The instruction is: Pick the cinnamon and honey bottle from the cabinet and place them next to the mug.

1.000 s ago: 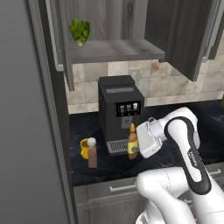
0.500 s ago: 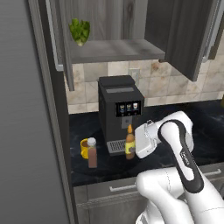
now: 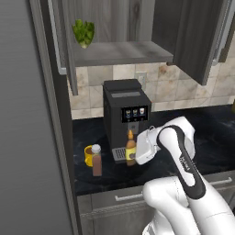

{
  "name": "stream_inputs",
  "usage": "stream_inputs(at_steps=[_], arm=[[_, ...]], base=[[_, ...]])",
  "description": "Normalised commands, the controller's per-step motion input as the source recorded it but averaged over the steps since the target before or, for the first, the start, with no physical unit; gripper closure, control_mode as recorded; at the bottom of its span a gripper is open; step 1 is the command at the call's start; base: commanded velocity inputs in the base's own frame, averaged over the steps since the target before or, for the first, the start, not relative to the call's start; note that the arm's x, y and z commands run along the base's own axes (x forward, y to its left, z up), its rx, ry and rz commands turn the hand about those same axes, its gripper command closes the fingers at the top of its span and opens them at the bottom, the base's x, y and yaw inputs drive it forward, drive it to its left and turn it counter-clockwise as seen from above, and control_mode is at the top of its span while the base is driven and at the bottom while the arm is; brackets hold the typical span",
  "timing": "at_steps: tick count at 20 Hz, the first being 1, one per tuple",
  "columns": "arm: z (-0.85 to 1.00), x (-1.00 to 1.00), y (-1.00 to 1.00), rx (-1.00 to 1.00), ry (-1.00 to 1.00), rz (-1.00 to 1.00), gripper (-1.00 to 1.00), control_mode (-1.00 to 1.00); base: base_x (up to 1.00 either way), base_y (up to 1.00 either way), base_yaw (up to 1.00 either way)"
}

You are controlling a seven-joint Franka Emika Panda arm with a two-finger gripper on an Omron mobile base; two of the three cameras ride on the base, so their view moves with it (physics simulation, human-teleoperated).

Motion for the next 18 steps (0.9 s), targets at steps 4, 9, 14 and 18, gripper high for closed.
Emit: stream_inputs(at_steps=[4, 9, 14, 18], arm=[[-0.26, 0.04, 0.0, 0.0, 0.0, -0.02, 1.0, -1.0], [-0.38, 0.0, 0.0, 0.0, 0.0, -0.02, 1.0, -1.0], [-0.4, 0.0, 0.09, 0.0, -0.01, -0.02, 1.0, -1.0], [-0.41, 0.0, 0.13, 0.0, 0.0, -0.02, 1.0, -1.0]], base=[[0.0, 0.0, 0.0], [0.0, 0.0, 0.0], [0.0, 0.0, 0.0], [0.0, 0.0, 0.0]])
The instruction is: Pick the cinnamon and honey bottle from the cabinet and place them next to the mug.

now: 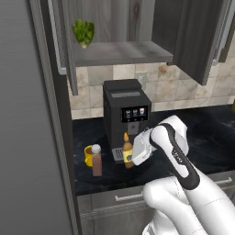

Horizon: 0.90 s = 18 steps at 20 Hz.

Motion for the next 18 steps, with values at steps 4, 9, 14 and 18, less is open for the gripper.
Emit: stream_inputs(at_steps=[4, 9, 14, 18], arm=[[-0.37, 0.0, 0.15, 0.0, 0.0, -0.03, 1.0, -1.0], [-0.4, 0.0, 0.05, 0.0, 0.0, -0.08, 1.0, -1.0], [-0.42, 0.0, 0.01, 0.0, -0.01, -0.1, 1.0, -1.0], [-0.31, 0.0, 0.04, 0.0, -0.01, -0.09, 1.0, -1.0]], base=[[0.0, 0.0, 0.0], [0.0, 0.0, 0.0], [0.0, 0.0, 0.0], [0.0, 0.0, 0.0]])
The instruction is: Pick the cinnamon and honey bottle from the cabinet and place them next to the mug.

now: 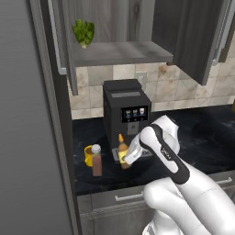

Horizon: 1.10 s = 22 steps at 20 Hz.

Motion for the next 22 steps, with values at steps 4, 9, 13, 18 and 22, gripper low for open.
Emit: stream_inputs(at_steps=[4, 9, 13, 18, 22], arm=[[-0.29, 0.0, 0.02, 0.0, -0.05, -0.06, 1.0, -1.0], [-0.39, 0.0, 0.05, 0.0, -0.08, -0.02, 1.0, -1.0], [-0.41, 0.0, 0.0, 0.0, -0.1, 0.0, 1.0, -1.0], [-0.25, -0.03, 0.0, 0.03, -0.05, 0.0, 1.0, -1.0], [-0.03, -0.42, 0.0, 0.06, -0.01, 0.0, 1.0, -1.0]], base=[[0.0, 0.0, 0.0], [0.0, 0.0, 0.0], [0.0, 0.0, 0.0], [0.0, 0.0, 0.0], [0.0, 0.0, 0.0]])
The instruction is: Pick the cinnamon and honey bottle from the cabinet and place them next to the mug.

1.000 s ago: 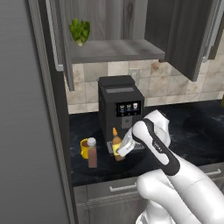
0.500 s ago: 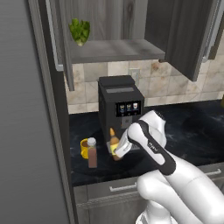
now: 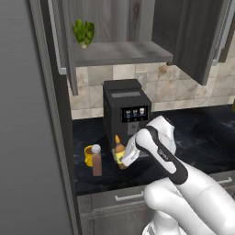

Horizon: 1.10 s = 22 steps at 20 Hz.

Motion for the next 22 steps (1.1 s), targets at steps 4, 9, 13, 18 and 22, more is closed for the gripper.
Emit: stream_inputs(at_steps=[4, 9, 13, 18, 22], arm=[[-0.08, -0.52, 0.0, 0.07, 0.0, 0.0, 1.0, -1.0], [-0.26, -0.11, 0.0, 0.02, -0.09, 0.0, 1.0, -1.0], [-0.43, 0.0, -0.02, 0.0, -0.18, -0.01, 1.0, -1.0], [-0.26, -0.01, -0.23, 0.01, -0.11, -0.08, 1.0, -1.0], [-0.27, -0.04, -0.26, 0.04, -0.08, -0.07, 1.0, -1.0]], base=[[0.0, 0.0, 0.0], [0.0, 0.0, 0.0], [0.0, 0.0, 0.0], [0.0, 0.0, 0.0], [0.0, 0.0, 0.0]])
